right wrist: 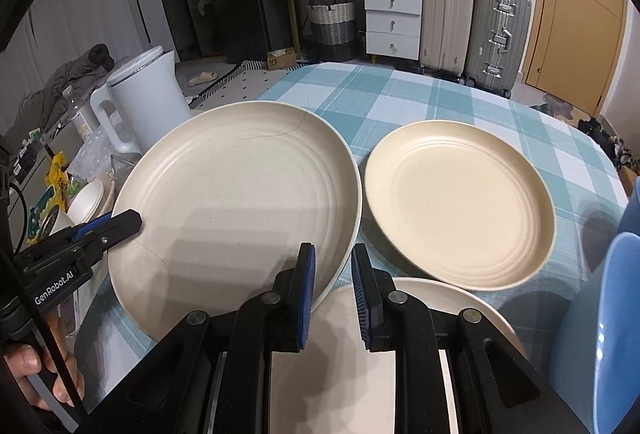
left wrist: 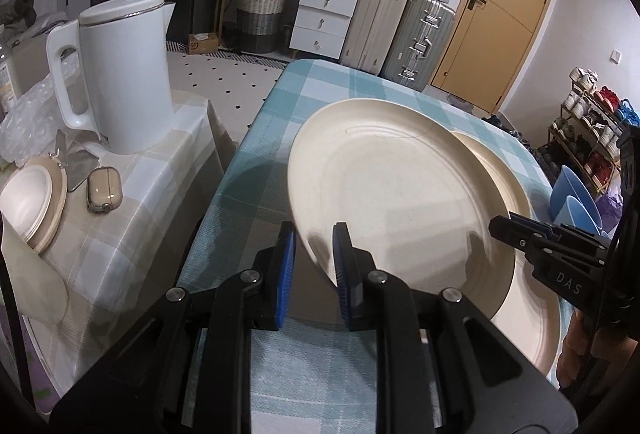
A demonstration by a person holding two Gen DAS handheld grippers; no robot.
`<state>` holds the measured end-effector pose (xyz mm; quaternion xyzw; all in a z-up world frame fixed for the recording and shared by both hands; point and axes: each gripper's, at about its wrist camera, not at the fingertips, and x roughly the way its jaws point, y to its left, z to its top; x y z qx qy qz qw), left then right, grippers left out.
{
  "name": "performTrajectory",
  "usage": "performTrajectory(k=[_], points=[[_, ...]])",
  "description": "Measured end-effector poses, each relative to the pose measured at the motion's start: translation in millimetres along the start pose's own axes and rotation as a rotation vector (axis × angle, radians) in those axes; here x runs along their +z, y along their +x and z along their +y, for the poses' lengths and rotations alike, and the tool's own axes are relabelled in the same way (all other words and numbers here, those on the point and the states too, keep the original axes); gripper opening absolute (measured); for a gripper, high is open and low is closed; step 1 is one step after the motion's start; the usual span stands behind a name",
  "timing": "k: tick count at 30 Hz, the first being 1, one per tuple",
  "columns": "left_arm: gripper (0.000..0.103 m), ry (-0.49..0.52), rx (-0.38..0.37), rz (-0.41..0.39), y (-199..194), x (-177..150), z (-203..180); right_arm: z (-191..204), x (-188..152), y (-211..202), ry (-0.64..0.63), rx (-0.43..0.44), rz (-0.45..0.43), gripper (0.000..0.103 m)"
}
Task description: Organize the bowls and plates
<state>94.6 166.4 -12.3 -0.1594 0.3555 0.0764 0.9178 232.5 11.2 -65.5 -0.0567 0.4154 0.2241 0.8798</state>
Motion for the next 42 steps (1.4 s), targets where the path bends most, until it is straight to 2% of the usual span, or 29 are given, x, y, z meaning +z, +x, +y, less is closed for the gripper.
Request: performTrajectory(k=[20, 42], points=[[0.016, 0.099, -0.066, -0.009, -30, -10, -59, -28, -32, -62, 0.09, -0.06, -0.055, 0.019], [0.016, 0.192, -0.116, 0.029, -35, -28, -103, -51, -71, -99, 0.174, -0.121, -0.071, 0.019]])
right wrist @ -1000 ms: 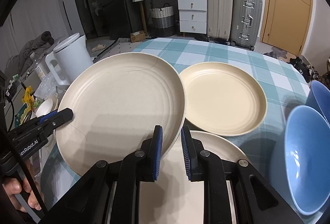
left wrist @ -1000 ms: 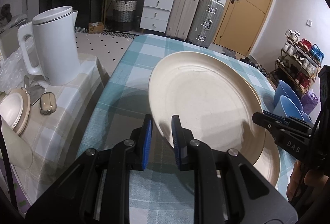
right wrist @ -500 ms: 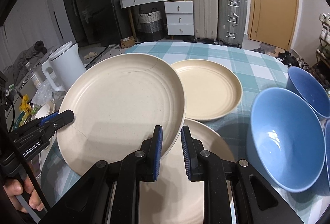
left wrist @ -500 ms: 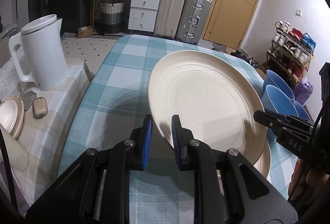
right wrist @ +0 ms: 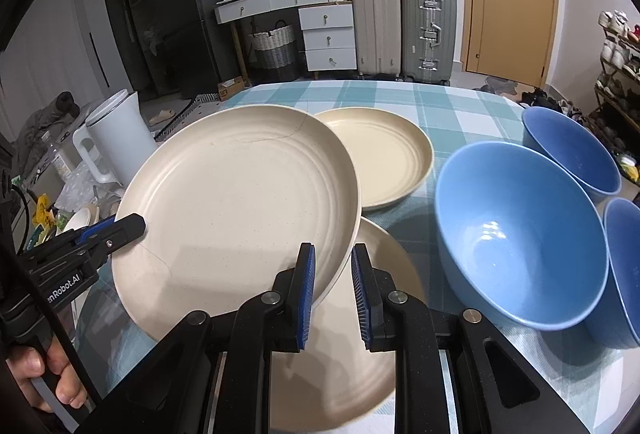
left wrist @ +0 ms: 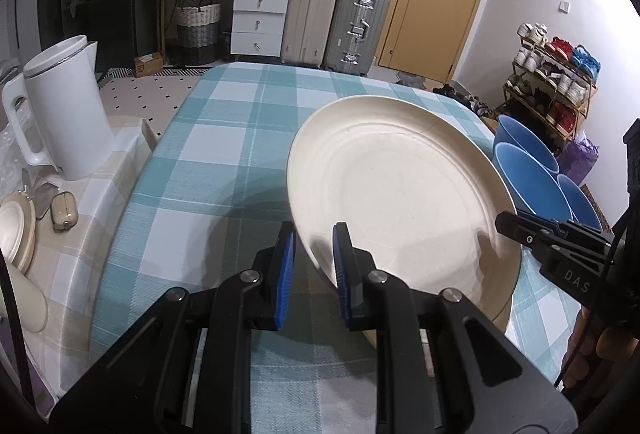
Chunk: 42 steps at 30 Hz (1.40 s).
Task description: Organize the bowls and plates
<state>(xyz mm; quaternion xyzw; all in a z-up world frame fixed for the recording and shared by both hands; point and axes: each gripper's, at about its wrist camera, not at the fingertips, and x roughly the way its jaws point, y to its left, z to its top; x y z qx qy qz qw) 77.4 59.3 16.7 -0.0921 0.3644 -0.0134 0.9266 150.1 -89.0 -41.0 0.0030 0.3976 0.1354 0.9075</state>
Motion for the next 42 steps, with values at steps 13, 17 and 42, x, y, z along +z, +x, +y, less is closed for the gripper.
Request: performTrajectory(k=[13, 17, 42], points=[[0.016, 0.054, -0.022, 0.04, 13, -10, -21, -19, -21, -8, 0.036, -0.032, 0.021, 0.019], [0.016, 0.063, -0.024, 0.051, 16, -11, -22, -19, -27, -7, 0.034, -0.04, 0.035, 0.019], [0.016, 0.151, -0.007, 0.111, 57, -23, -33, -28, -57, 0, 0.046, -0.079, 0.089, 0.02]])
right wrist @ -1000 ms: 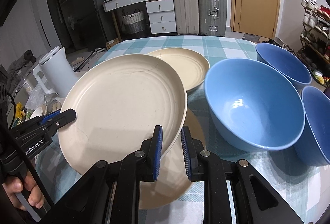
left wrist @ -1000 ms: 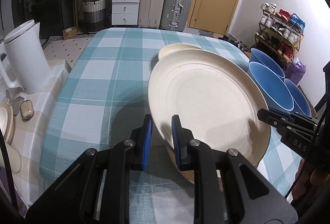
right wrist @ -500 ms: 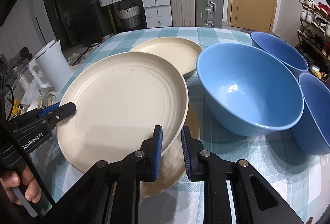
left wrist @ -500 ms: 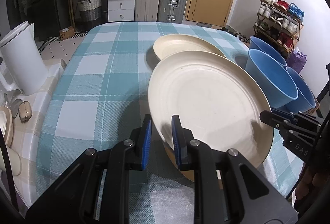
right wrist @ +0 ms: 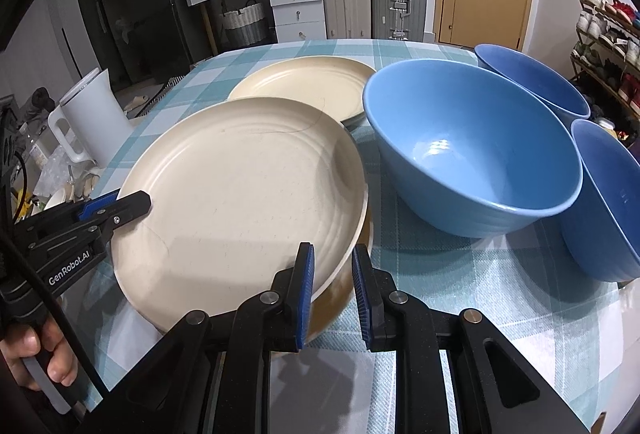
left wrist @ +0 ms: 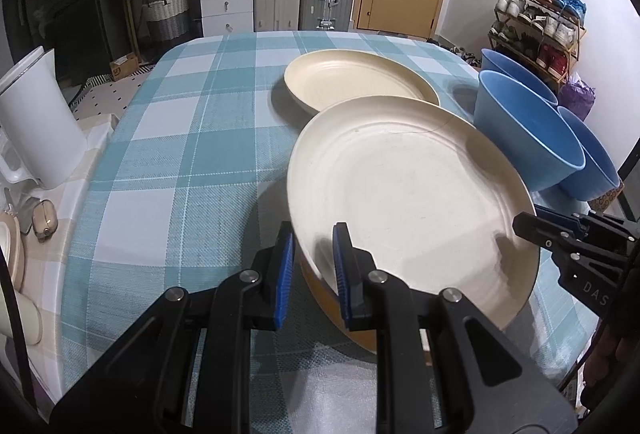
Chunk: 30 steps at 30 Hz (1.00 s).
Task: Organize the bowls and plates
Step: 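Lower the held plate onto the other plate and open both tools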
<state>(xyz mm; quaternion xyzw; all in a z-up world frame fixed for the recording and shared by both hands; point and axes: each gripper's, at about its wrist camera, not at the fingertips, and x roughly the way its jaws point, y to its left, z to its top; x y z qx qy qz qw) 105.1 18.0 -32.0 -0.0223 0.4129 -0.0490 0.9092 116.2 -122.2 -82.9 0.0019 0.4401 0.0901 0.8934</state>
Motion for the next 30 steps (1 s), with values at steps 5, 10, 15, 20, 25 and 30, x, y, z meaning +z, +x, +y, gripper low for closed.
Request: performTrajectory(k=[5, 10, 15, 20, 25, 30], points=[[0.016, 0.023, 0.015, 0.009, 5, -1, -4, 0, -2, 1, -0.008, -0.011, 0.008, 0.02], [0.016, 0.044, 0.031, 0.019, 10, -2, -6, 2, -2, 0, -0.014, -0.013, 0.004, 0.021], [0.016, 0.065, 0.049, 0.03, 13, -5, -9, 1, -8, 3, -0.005, -0.013, 0.013, 0.021], [0.016, 0.092, 0.068, 0.032, 13, -6, -13, 0, -8, 6, -0.009, -0.016, 0.017, 0.021], [0.017, 0.131, 0.096, 0.038, 12, -10, -20, 4, -9, 7, -0.026, -0.044, 0.016, 0.021], [0.017, 0.139, 0.107, 0.067, 15, -12, -21, 9, -9, 10, -0.037, -0.057, 0.019, 0.021]])
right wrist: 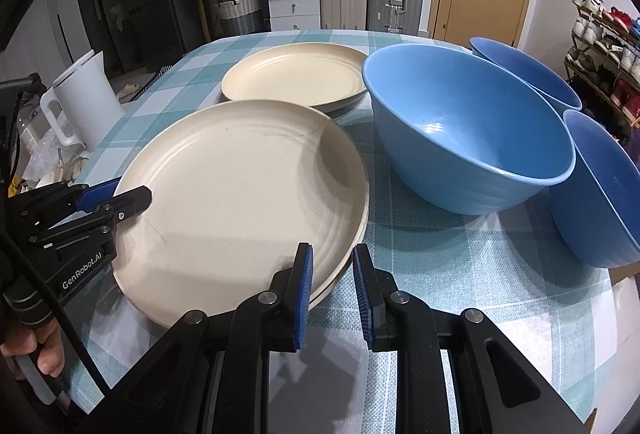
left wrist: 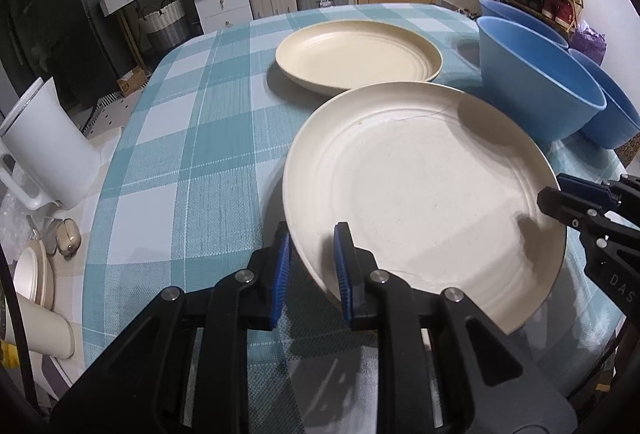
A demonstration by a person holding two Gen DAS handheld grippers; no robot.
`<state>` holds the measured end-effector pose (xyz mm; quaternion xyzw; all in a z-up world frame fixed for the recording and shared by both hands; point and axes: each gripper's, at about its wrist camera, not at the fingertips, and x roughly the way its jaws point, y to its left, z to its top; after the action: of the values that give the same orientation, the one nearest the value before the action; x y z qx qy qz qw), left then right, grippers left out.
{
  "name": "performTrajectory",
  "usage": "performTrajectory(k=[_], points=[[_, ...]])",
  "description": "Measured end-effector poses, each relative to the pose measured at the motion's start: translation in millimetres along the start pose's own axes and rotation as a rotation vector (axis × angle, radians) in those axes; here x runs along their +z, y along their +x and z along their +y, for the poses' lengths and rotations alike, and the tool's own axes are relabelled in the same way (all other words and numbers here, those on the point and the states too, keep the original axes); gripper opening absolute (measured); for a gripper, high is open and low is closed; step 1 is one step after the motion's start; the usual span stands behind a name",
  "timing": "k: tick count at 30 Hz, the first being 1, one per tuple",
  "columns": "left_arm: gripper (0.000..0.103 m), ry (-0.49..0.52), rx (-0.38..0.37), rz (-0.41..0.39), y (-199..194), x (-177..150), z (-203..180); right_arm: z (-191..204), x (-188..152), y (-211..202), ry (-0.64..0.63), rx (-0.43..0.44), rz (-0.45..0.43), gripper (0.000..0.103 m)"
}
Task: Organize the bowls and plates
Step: 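Lower the held plate onto the other plate and open both tools, then withdraw both tools up from the stacked plates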
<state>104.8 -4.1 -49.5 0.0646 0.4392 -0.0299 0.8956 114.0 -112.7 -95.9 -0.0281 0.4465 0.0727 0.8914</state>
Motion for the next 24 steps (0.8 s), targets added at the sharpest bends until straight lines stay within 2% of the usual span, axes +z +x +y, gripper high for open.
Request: performTrajectory(k=[11, 17, 19, 22, 23, 24], points=[[0.02, 0.019, 0.012, 0.008, 2, -2, -3, 1, -3, 1, -0.001, 0.001, -0.011, 0.021], [0.026, -0.024, -0.037, 0.021, 4, -1, 4, -4, -2, 2, 0.004, 0.016, -0.008, 0.021], [0.037, -0.042, -0.045, 0.021, 4, -1, 7, -6, -1, 2, 0.006, 0.026, -0.009, 0.026], [0.05, -0.063, -0.051, -0.001, -1, 1, 12, -9, 1, 1, 0.016, 0.048, -0.016, 0.041], [0.054, -0.076, -0.056, -0.007, -4, 2, 15, -9, 1, -1, 0.018, 0.058, -0.022, 0.05], [0.062, -0.091, -0.062, -0.014, -6, 3, 18, -9, 2, -3, 0.022, 0.073, -0.03, 0.058]])
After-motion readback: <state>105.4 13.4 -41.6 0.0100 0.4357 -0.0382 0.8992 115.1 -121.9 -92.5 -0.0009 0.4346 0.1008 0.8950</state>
